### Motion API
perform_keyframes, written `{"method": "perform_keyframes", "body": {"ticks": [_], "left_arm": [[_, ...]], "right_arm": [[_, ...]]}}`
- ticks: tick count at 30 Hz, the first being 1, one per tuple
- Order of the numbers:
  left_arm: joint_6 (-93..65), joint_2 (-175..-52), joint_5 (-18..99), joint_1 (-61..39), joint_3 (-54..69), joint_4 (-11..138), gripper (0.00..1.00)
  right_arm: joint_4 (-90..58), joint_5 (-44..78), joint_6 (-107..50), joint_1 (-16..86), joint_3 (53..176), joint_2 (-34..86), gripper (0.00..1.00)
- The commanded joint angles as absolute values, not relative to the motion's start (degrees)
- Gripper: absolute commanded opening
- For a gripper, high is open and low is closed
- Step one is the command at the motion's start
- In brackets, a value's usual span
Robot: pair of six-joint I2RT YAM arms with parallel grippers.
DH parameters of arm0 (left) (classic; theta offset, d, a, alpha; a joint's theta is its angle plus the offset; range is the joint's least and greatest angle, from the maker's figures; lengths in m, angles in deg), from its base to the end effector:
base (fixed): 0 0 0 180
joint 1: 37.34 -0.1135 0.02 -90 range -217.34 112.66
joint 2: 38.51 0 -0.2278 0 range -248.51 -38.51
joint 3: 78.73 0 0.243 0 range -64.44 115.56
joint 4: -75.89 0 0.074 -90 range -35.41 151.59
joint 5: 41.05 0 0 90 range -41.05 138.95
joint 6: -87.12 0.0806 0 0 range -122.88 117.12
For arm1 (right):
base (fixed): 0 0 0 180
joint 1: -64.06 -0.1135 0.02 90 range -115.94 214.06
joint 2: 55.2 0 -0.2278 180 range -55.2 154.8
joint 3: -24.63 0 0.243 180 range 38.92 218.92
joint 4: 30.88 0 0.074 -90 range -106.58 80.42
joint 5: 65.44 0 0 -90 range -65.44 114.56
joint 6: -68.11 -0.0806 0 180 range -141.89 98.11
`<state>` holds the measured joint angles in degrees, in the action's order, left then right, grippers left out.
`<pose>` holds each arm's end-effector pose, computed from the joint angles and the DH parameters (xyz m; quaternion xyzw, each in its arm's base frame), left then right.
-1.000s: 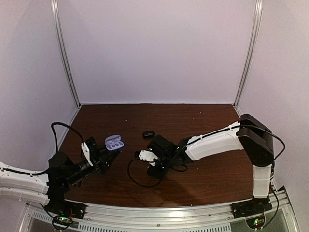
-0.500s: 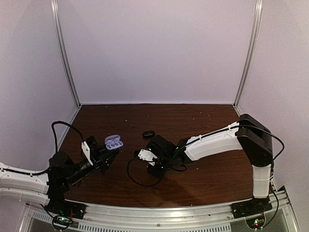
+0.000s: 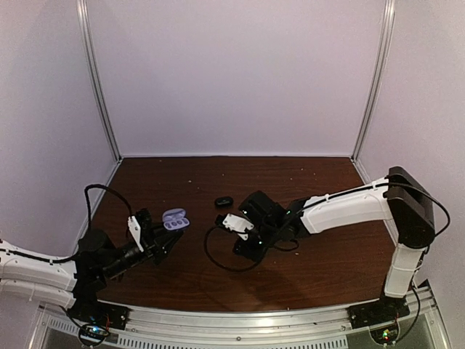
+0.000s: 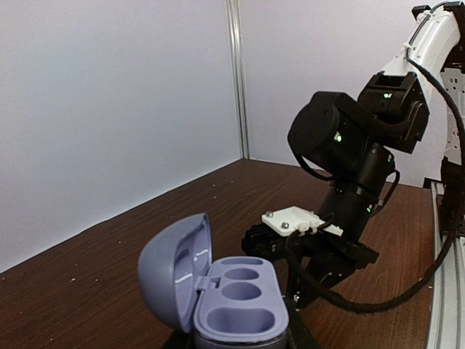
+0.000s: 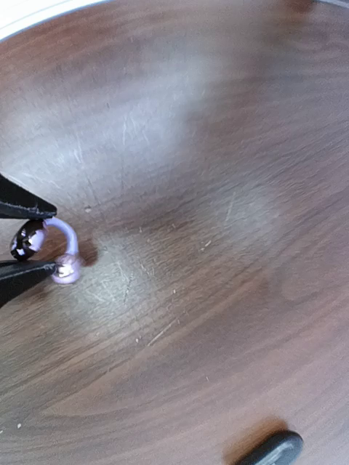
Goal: Insert the wireless bluetooth earbuds into the charging case
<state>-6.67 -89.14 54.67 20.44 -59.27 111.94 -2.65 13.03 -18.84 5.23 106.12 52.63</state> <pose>0.1332 -0.1963 0.1770 0.2739 0.6186 -0.3475 0.6493 0.1913 0.3473 0.0979 -0.5135 0.7972 0.2262 0.2228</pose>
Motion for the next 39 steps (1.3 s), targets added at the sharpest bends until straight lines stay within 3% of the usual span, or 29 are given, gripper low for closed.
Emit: {"method": "perform_keyframes", "body": {"ticks": [1,14,25,39], "left_arm": [[-5.5,-90.6,49.1,20.1,-61.1,119.6,0.00],[-2.6,-99.2,36.2,18.6,-60.6,127.7,0.00],[-10.9,-97.0,37.0,11.9,-60.7,122.4,0.00],[-10.9,-93.1,39.1,11.6,-62.4,121.3,0.00]], "right_arm": [[-2.7,8.9,-19.7,5.5,103.5,44.6,0.19],[2.0,4.0,-18.7,5.5,102.1,28.7,0.22],[-4.4,6.5,-18.0,3.9,102.4,41.1,0.35],[-10.5,2.4,-30.0,2.7,105.7,51.4,0.34]]}}
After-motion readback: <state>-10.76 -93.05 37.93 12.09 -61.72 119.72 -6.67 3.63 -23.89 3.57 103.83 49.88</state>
